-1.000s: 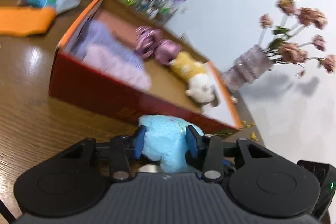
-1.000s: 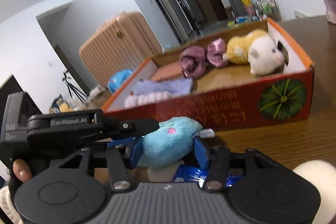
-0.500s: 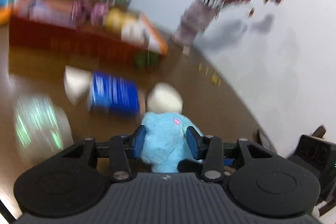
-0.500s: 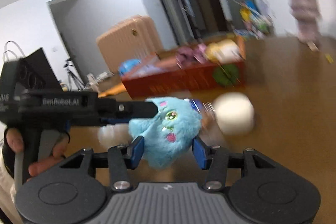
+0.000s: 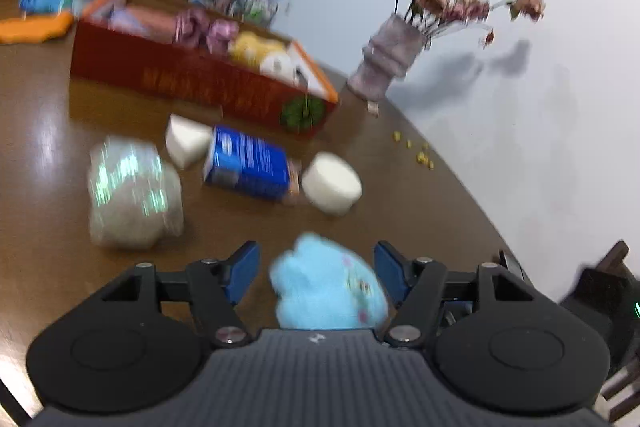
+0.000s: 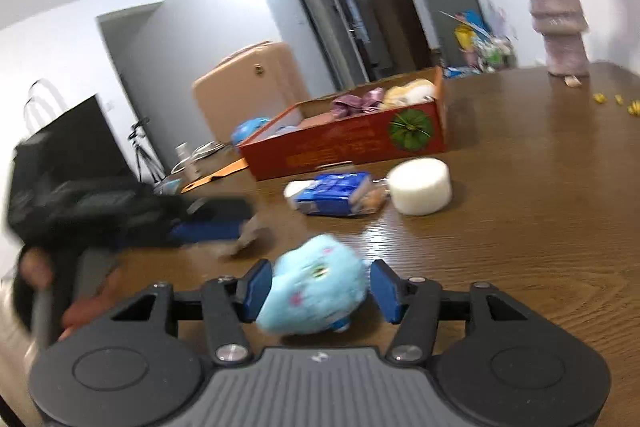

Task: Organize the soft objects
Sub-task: 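Lift the light-blue plush toy with the left tool toward the box, then lower the light-blue plush toy into the box beside the sheep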

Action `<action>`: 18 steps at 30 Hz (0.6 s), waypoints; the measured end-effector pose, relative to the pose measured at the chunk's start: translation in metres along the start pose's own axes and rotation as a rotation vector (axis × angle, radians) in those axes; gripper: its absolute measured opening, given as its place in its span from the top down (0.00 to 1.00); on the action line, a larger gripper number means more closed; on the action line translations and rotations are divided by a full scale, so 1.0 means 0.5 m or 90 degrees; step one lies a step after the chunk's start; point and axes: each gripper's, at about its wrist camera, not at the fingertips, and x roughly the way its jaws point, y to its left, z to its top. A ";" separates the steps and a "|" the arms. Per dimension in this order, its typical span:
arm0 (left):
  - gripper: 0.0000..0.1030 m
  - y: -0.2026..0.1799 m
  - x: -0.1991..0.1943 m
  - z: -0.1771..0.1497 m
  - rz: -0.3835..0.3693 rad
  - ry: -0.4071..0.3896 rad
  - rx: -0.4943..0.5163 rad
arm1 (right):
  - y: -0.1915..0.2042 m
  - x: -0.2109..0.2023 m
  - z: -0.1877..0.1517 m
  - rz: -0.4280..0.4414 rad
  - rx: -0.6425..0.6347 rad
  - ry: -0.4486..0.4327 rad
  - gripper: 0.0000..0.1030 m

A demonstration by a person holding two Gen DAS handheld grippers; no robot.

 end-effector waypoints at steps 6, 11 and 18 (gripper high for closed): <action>0.53 0.021 0.046 -0.034 -0.012 0.057 -0.040 | -0.025 0.057 -0.004 0.007 0.063 0.025 0.61; 0.59 0.028 0.064 -0.032 -0.021 0.066 -0.045 | -0.036 0.071 -0.014 0.022 0.097 0.032 0.67; 0.61 0.007 0.073 0.052 -0.040 0.043 -0.035 | -0.014 0.071 0.063 -0.004 0.049 -0.002 0.68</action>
